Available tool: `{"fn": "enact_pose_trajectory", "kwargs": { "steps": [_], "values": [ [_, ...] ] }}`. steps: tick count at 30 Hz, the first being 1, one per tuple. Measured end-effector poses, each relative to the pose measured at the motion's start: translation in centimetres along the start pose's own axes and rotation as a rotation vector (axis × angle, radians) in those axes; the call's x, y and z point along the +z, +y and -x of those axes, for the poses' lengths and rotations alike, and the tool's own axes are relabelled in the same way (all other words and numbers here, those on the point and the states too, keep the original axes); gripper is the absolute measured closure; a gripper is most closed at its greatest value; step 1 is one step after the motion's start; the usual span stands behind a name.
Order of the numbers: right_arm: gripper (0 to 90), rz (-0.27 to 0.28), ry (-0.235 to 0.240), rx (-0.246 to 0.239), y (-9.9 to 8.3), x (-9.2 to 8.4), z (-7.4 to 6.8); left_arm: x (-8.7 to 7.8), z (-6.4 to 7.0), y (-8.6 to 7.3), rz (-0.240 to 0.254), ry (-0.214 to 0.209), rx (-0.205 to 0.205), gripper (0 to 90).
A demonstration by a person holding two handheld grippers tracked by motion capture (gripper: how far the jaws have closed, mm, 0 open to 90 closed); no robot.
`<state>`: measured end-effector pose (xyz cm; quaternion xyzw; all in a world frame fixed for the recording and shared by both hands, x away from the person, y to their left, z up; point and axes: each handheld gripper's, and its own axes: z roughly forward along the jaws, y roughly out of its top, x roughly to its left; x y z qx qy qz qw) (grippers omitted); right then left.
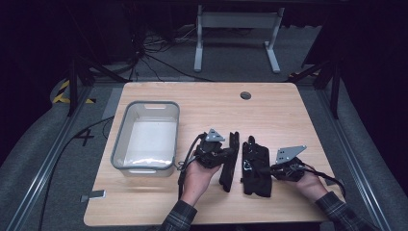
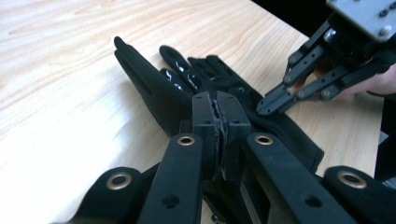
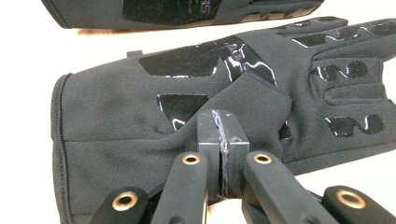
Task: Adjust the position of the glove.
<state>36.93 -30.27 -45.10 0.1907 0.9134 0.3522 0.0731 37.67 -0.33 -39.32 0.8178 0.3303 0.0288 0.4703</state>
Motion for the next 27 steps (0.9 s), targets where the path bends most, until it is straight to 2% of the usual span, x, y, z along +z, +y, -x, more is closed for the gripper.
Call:
{"fn": "enact_pose_trajectory", "kwargs": {
  "steps": [12, 18, 27],
  "values": [
    [90.0, 0.005, -0.008, 0.005, 0.1, 0.1, 0.2, 0.9, 0.5, 1.3, 0.014, -0.001, 0.027, 87.7],
    [90.0, 0.007, -0.009, 0.004, 0.1, 0.2, 0.2, 1.7, 0.8, 1.4, 0.014, -0.019, 0.024, 87.7],
    [90.0, 0.02, -0.005, 0.011, 0.3, 0.6, 0.6, 3.5, 1.7, 2.2, -0.003, -0.05, 0.051, 87.8]
  ]
}}
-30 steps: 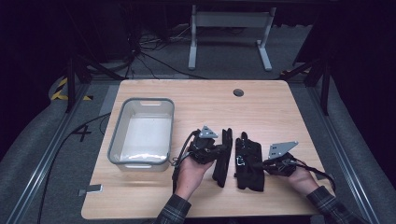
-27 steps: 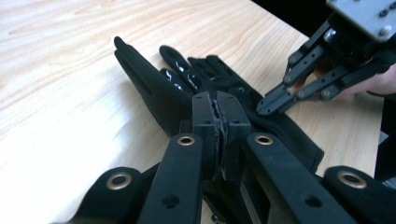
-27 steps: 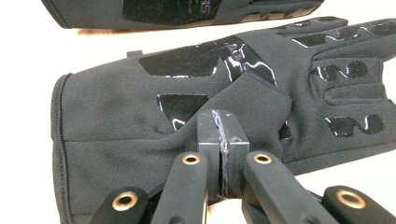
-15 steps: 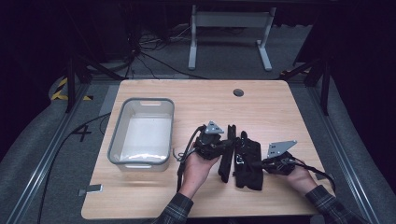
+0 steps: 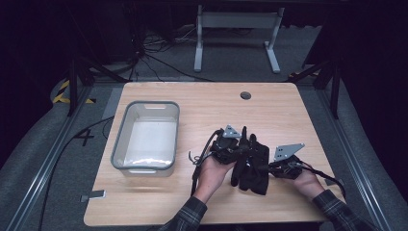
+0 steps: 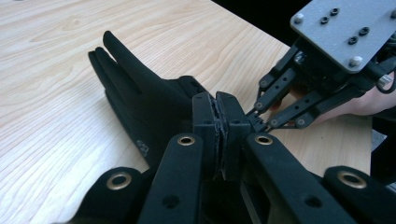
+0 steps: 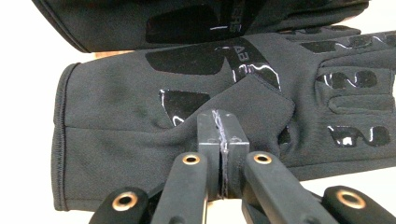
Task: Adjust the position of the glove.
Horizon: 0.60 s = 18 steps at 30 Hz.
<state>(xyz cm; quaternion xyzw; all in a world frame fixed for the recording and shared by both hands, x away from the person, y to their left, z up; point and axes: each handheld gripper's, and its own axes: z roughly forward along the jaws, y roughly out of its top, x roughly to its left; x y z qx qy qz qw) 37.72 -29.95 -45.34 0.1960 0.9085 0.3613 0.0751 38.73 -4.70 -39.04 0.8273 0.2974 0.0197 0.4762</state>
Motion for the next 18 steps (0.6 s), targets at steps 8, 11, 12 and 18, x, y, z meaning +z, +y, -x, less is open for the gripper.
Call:
{"fn": "enact_pose_trajectory", "kwargs": {
  "steps": [8, 11, 12, 18],
  "values": [
    [90.0, 0.006, 0.004, 0.008, 0.1, 0.2, 0.4, 1.2, 0.6, 0.9, -0.012, -0.017, 0.02, 87.7],
    [90.0, 0.007, 0.003, 0.007, 0.1, 0.3, 0.4, 2.1, 0.9, 1.2, -0.019, -0.025, 0.035, 87.7],
    [90.0, 0.008, 0.003, 0.005, 0.1, 0.3, 0.3, 2.3, 1.0, 1.2, -0.025, -0.023, 0.038, 87.7],
    [90.0, 0.086, -0.02, 0.024, -0.1, -2.3, 0.6, 2.9, 1.4, 1.2, -0.032, -0.029, 0.046, 87.7]
  ]
}}
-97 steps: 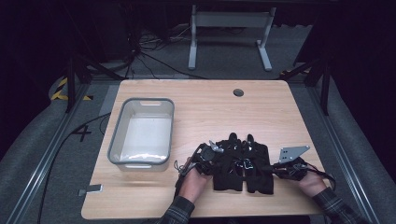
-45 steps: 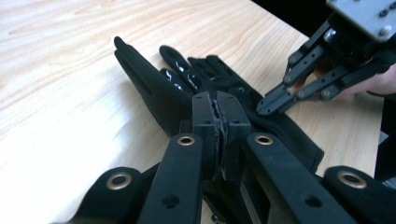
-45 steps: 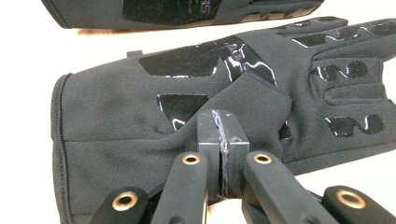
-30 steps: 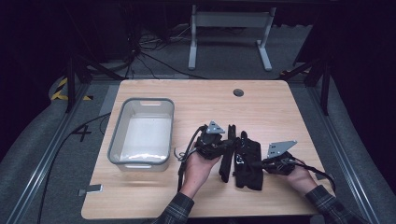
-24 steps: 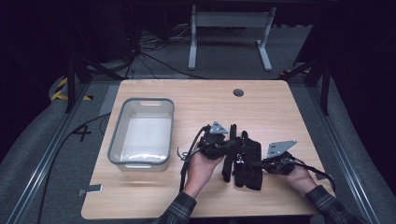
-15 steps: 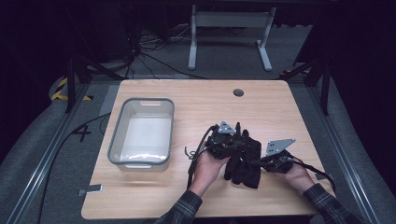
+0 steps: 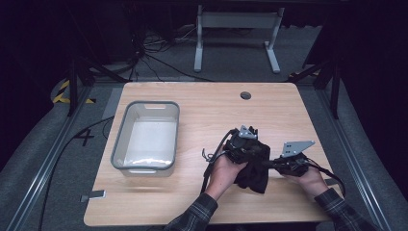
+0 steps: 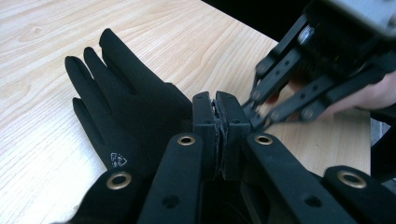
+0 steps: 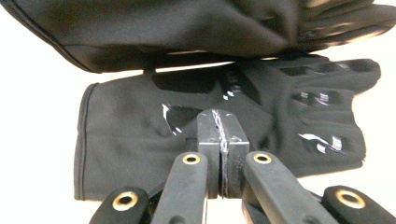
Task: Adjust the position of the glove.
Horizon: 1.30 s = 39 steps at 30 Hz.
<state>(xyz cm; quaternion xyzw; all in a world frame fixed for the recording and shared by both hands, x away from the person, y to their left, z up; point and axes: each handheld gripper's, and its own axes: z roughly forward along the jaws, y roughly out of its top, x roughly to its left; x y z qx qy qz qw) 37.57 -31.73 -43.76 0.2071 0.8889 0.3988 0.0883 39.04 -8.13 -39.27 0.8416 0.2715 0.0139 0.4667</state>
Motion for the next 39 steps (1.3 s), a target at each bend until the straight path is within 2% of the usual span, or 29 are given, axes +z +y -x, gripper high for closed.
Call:
{"fn": "enact_pose_trajectory", "kwargs": {
  "steps": [2, 7, 13, 23, 27, 28, 31, 33, 36, 39],
  "values": [
    [90.0, -0.014, -0.014, 0.015, -0.8, -0.5, 0.3, 0.2, 0.1, 0.0, -0.003, -0.002, 0.001, 87.7],
    [90.0, -0.081, -0.03, 0.029, -2.0, -0.6, 0.6, 0.9, 0.6, 0.0, -0.012, -0.015, 0.009, 87.7],
    [90.0, -0.094, -0.016, 0.03, -2.0, -0.1, 0.7, 1.9, 1.2, 0.0, -0.032, -0.029, 0.019, 87.7],
    [90.0, -0.094, -0.009, 0.026, -2.0, 0.1, 0.6, 4.6, 2.1, -0.5, -0.079, -0.051, 0.036, 87.8],
    [90.0, -0.1, -0.026, 0.016, -2.0, -0.4, 0.6, 5.2, 2.1, -0.7, -0.071, -0.087, 0.033, 89.5],
    [90.0, -0.095, -0.03, 0.02, -2.0, -0.5, 0.7, 5.2, 2.2, -0.7, -0.067, -0.079, 0.049, 89.2],
    [90.0, -0.084, -0.046, 0.025, -2.0, -1.0, 1.1, 4.7, 2.2, -0.6, -0.052, -0.076, 0.054, 88.0],
    [90.0, -0.081, -0.055, 0.029, -2.0, -1.2, 1.2, 3.8, 1.9, -0.5, -0.036, -0.059, 0.059, 88.0],
    [90.0, -0.076, -0.061, 0.029, -2.2, -1.5, 1.2, 2.7, 1.2, -0.7, -0.037, -0.026, 0.049, 88.1],
    [90.0, -0.079, -0.069, 0.033, -2.4, -1.8, 1.4, 1.9, 0.4, -1.3, -0.051, -0.011, 0.037, 88.9]
  ]
}}
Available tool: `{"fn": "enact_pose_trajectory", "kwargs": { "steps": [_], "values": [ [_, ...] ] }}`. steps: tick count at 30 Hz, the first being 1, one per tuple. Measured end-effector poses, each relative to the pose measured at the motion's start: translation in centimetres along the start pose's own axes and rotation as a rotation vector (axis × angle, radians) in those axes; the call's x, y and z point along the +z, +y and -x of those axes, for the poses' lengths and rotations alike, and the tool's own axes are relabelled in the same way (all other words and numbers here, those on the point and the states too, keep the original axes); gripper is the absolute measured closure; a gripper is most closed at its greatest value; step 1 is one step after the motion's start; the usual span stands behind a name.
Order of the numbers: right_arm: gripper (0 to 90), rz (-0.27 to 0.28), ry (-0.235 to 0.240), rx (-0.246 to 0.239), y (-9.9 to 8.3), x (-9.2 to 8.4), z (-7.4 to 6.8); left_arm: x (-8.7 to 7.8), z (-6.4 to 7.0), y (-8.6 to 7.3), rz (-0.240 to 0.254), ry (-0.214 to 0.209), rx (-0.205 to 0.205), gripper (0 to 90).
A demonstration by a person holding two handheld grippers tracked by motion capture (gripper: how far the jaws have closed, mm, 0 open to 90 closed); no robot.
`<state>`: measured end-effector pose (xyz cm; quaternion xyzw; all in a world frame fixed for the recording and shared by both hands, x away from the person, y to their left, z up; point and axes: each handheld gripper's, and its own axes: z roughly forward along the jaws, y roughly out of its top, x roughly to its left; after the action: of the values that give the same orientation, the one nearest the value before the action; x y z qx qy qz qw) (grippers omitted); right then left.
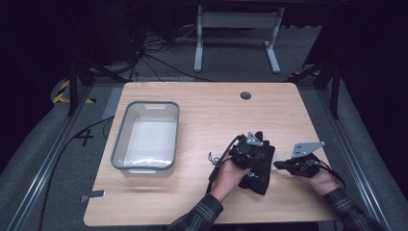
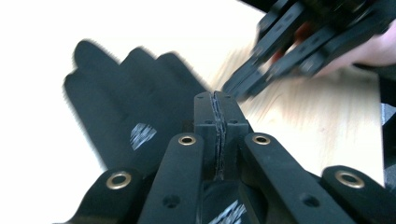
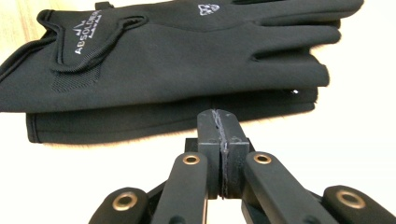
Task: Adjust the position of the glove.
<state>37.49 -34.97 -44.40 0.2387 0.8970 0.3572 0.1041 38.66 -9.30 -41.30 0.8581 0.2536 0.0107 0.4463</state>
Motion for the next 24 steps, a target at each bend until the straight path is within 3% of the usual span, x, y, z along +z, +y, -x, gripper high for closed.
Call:
{"fn": "enact_pose_trajectory", "kwargs": {
  "steps": [5, 11, 14, 18, 24],
  "values": [
    [90.0, 0.064, 0.005, 0.023, 0.4, -1.0, 0.3, -0.2, 0.0, -2.1, -0.076, -0.003, -0.014, 89.3],
    [90.0, 0.099, 0.029, -0.005, 2.4, -0.3, 0.0, 0.6, 1.0, -3.0, -0.107, -0.004, -0.002, 89.3],
    [90.0, 0.096, 0.044, -0.011, 2.9, 0.5, -0.2, 1.2, 1.0, -3.2, -0.124, -0.006, 0.003, 89.3],
    [90.0, 0.026, 0.047, -0.038, 2.5, 2.0, -0.5, 1.7, 0.9, -3.3, -0.138, 0.004, 0.011, 89.5],
    [90.0, 0.021, 0.06, -0.026, 2.1, 2.3, -0.5, 1.6, 0.6, -3.4, -0.16, 0.032, 0.021, 89.6]
  ]
}}
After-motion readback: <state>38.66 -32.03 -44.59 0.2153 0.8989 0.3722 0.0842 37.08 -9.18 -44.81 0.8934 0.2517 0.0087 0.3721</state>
